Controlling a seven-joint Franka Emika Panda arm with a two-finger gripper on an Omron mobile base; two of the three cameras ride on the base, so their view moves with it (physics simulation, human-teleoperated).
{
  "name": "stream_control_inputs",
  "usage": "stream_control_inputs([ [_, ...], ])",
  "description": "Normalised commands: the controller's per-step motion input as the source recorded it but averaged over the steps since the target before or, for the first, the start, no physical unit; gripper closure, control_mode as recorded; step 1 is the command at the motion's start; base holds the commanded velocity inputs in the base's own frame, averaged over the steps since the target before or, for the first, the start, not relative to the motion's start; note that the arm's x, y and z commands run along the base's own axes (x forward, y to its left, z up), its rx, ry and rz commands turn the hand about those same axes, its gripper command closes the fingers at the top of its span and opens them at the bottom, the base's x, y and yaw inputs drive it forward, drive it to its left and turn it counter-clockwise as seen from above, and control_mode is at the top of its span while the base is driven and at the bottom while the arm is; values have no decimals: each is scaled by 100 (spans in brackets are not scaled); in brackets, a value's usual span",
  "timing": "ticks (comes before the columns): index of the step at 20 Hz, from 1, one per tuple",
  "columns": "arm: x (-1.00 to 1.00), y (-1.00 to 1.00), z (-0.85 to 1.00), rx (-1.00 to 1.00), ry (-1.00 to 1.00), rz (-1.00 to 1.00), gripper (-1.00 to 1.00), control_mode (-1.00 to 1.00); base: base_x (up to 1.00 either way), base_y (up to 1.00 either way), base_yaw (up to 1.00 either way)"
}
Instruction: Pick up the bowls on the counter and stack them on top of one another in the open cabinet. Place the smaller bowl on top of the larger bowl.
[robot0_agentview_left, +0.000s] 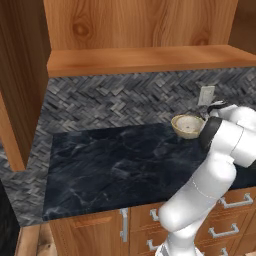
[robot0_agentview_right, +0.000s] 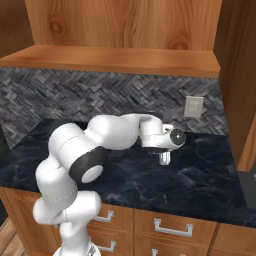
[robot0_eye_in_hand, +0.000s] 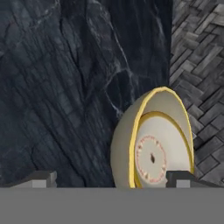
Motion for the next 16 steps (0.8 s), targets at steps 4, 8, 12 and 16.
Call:
stream_control_inputs([
  [4,39,0,0,0,0,13,-100,-100,0,0,0],
  [8,45,0,-4,0,0,3,-100,-100,0,0,0],
  [12,40,1,-21,1,3,0,-100,-100,0,0,0],
  [16,14,14,-34,2,1,0,-100,-100,0,0,0],
])
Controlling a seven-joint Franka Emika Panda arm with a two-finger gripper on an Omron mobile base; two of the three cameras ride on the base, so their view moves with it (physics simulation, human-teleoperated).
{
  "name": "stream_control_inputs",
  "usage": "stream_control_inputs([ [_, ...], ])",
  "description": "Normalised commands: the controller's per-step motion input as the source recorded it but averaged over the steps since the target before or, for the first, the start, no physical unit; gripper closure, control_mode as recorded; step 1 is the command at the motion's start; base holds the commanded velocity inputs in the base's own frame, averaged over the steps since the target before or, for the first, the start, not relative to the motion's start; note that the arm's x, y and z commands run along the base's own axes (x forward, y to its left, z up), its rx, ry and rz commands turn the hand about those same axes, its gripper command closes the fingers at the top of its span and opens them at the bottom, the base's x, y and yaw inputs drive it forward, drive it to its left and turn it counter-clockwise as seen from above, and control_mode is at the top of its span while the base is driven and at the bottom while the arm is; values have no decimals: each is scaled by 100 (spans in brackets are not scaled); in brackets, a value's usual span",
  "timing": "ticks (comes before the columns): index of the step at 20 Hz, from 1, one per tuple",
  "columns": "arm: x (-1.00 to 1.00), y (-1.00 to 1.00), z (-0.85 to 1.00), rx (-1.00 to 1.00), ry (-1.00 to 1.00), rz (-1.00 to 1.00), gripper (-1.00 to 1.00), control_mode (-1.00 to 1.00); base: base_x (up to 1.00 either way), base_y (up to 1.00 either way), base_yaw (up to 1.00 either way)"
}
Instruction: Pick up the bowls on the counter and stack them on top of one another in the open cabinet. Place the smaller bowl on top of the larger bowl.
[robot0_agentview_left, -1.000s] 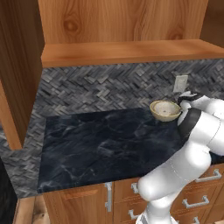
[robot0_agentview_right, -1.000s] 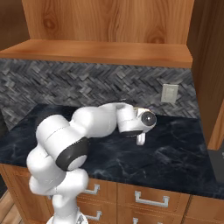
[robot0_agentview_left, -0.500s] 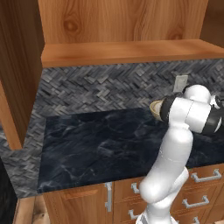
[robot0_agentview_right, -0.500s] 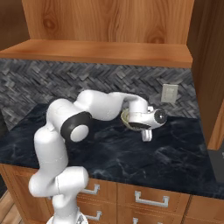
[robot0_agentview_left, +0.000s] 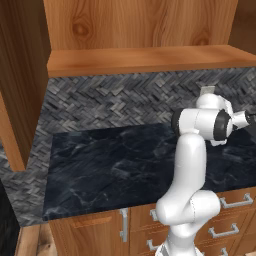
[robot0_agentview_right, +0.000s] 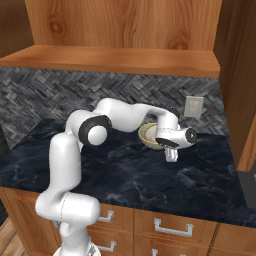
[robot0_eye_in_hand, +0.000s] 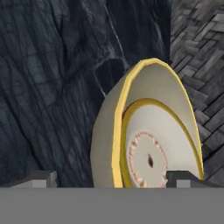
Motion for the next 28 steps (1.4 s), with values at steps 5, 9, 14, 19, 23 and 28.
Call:
stream_control_inputs([
  [5,1,45,-26,0,0,3,-100,-100,0,0,0],
  [9,18,41,-14,0,0,7,-100,-100,0,0,0],
  [14,22,21,-9,0,0,8,-100,-100,0,0,0],
  [19,4,1,-11,0,1,5,100,-100,0,0,0],
  [23,0,4,-5,4,3,1,100,-100,0,0,0],
  [28,-39,39,36,0,2,-1,100,-100,0,0,0],
])
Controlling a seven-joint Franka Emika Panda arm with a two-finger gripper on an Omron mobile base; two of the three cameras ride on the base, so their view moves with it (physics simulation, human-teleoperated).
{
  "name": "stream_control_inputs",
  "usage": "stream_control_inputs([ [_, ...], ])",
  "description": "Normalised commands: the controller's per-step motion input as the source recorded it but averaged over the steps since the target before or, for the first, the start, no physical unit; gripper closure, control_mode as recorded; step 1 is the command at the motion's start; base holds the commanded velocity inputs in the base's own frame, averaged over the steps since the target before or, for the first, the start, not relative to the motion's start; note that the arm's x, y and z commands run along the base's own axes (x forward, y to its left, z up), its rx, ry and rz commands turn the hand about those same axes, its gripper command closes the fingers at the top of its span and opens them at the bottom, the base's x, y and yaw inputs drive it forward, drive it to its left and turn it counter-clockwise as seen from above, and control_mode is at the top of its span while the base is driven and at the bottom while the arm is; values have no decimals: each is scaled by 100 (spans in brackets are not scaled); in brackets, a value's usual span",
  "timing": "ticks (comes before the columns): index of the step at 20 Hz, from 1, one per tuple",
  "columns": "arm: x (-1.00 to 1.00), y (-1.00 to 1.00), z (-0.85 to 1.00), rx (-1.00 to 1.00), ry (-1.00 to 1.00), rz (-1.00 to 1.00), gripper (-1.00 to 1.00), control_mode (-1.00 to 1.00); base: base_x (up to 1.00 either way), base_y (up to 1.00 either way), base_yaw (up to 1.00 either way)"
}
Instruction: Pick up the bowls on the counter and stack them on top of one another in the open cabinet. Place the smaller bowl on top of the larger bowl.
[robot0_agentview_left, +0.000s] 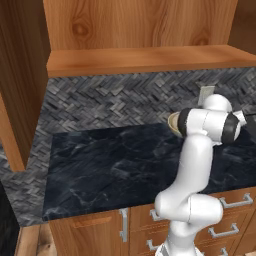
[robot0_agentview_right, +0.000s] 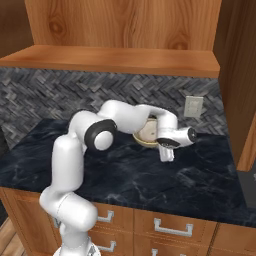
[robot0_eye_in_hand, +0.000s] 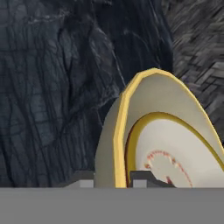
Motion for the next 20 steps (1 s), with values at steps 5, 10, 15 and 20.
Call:
stream_control_inputs([
  [5,-82,49,79,0,6,-5,100,-100,0,0,0],
  [10,-100,43,85,0,8,-11,100,-100,0,0,0],
  [15,-100,36,95,3,7,-15,100,-100,0,0,0],
  [20,-100,33,100,7,5,-13,100,-100,0,0,0],
])
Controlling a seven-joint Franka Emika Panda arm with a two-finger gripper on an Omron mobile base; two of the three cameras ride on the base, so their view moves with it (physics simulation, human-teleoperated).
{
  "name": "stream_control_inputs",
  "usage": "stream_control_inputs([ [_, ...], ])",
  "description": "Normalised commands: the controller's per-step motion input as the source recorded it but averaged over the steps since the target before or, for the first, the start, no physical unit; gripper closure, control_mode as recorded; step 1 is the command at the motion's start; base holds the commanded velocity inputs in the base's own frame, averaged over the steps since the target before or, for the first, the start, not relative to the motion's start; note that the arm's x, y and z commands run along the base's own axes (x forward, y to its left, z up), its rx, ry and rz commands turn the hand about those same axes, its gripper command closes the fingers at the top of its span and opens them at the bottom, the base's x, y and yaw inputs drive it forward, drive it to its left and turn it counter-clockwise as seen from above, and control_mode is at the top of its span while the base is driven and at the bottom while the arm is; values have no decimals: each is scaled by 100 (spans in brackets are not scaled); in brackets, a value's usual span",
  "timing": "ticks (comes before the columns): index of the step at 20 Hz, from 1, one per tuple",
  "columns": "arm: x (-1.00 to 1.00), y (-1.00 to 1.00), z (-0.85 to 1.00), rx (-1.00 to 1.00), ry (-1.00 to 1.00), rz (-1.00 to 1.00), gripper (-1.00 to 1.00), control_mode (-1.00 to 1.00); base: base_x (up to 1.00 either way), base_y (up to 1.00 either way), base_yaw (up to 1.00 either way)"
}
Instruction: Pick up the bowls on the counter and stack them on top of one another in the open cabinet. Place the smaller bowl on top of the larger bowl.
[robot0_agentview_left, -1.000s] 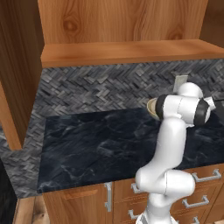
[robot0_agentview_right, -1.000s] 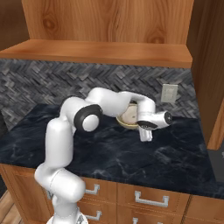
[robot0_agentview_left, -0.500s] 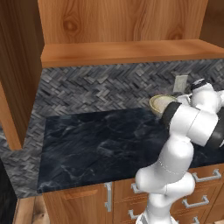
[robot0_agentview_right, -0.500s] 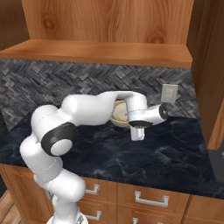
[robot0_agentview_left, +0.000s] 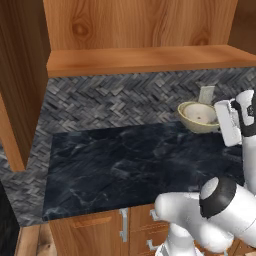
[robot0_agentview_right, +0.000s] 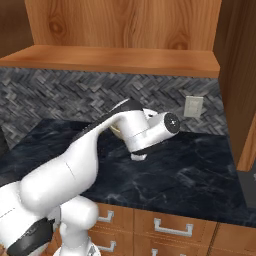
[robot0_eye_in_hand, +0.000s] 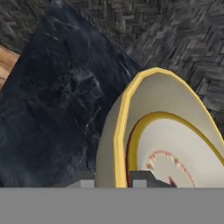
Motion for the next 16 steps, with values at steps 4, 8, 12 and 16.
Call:
stream_control_inputs([
  [4,-85,45,100,1,1,-8,100,-100,0,0,0],
  [8,-46,49,100,-7,0,-2,100,-100,0,0,0],
  [12,-44,39,100,-11,0,-2,100,-100,0,0,0],
  [16,-31,22,100,-11,0,-1,100,-100,0,0,0],
])
